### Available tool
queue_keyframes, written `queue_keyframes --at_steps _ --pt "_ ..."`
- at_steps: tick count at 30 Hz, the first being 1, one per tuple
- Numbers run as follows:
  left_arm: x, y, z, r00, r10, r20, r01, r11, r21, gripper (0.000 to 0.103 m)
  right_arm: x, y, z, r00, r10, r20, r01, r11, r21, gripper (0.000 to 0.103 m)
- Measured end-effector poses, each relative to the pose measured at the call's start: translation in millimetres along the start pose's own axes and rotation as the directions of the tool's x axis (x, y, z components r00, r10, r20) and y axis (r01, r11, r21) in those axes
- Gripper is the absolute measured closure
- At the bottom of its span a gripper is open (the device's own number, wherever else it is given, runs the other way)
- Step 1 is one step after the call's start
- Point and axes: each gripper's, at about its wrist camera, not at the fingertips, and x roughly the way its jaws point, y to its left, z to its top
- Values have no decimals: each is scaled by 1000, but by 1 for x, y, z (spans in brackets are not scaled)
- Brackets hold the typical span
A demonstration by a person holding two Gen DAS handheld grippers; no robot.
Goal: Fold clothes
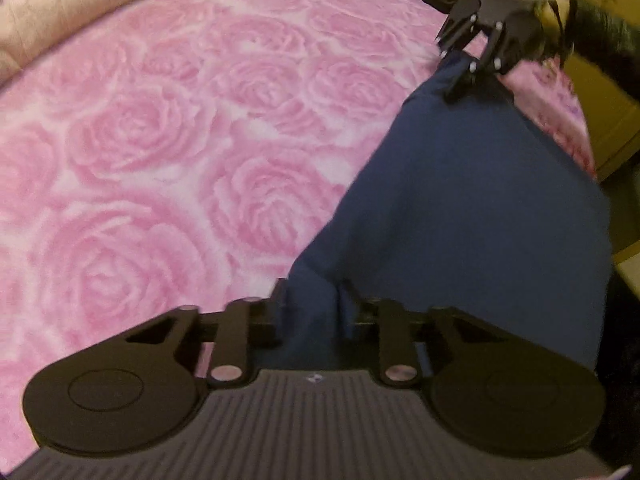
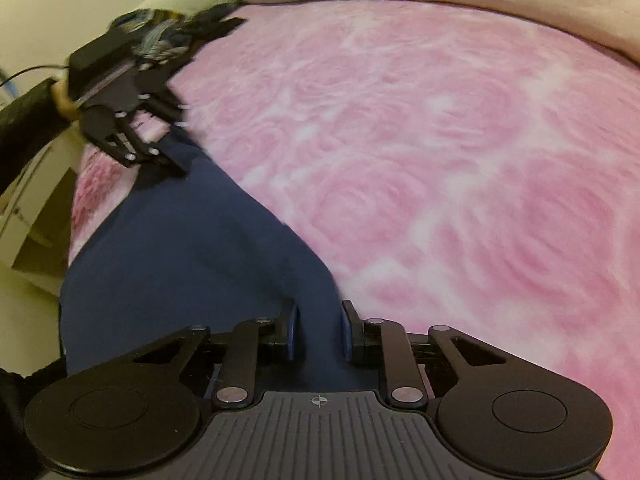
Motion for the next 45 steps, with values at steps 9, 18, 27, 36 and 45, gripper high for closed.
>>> queue_keyframes --at_steps 9,18,27,36,45 --pt "-15 -13 -17 990 131 49 -129 990 -49 83 -31 17 -36 983 -144 110 140 989 44 67" --pt "-26 -46 -12 976 175 131 -174 985 -18 85 -63 23 -74 929 -324 177 292 938 185 40" --pt "-31 -25 -52 947 311 76 -301 947 -115 88 -49 22 -98 857 -490 157 436 854 285 40" --pt "-84 -93 -115 912 357 202 -306 921 -242 88 -41 179 -136 804 -456 381 425 889 168 35" --pt "-97 -191 -201 907 372 200 -317 913 -258 72 25 343 -164 766 -427 480 468 883 40 11"
